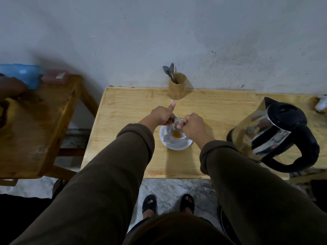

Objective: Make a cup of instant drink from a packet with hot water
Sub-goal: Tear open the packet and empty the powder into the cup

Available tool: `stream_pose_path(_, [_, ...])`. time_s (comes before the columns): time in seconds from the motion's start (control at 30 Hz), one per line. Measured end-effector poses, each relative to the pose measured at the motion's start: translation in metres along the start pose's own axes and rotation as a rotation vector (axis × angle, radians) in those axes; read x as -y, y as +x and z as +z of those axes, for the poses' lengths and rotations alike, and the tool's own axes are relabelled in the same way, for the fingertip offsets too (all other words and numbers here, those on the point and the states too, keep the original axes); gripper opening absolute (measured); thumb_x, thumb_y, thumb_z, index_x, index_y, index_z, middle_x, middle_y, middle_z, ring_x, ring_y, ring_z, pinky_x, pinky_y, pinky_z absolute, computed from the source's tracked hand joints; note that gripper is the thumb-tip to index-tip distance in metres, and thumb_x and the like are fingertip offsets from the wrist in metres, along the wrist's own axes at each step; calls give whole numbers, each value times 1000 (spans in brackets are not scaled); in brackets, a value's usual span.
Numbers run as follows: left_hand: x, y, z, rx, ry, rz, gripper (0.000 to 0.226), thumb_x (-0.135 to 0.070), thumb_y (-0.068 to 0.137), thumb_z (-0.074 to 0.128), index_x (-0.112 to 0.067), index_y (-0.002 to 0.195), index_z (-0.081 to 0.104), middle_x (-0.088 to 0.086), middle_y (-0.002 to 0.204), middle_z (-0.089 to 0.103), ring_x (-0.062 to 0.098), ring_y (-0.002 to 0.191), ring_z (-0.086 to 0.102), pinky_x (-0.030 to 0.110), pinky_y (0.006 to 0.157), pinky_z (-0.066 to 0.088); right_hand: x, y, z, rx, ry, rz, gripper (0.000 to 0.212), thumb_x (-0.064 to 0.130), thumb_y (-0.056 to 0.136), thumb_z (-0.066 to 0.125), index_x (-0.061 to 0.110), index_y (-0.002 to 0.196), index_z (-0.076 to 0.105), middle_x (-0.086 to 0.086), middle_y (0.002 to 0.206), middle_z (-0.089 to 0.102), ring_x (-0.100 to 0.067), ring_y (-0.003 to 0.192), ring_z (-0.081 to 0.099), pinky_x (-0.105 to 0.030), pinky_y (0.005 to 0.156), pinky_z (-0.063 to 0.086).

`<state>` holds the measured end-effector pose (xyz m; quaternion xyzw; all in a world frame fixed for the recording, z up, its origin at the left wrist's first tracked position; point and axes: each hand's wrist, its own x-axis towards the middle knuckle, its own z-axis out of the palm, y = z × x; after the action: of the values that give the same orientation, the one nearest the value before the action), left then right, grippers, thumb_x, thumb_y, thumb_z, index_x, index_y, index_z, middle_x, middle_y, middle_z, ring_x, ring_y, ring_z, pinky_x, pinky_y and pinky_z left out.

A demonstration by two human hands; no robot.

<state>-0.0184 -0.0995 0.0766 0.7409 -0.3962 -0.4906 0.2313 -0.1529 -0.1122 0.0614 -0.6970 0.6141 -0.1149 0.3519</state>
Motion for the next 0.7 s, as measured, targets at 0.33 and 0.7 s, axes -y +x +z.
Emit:
stream_pose_path(0.33, [9, -6, -11, 54, -142, -108, 29, -19, 93, 58, -6, 67, 55, 8, 70, 58, 14, 67, 57, 22, 74, 53, 1, -2, 0, 68, -125, -101, 17, 8, 82, 70, 5, 99, 69, -8, 103, 54, -26, 100, 57, -27, 78, 42])
stream_pose_path(0.7, [51, -20, -27, 33, -454, -61, 24, 1, 92, 53, -5, 115, 60, 5, 82, 60, 11, 69, 57, 19, 59, 54, 26, -23, -2, -29, -223, -205, 76, -5, 79, 55, 33, 142, 35, -3, 133, 36, -22, 103, 53, -25, 72, 40])
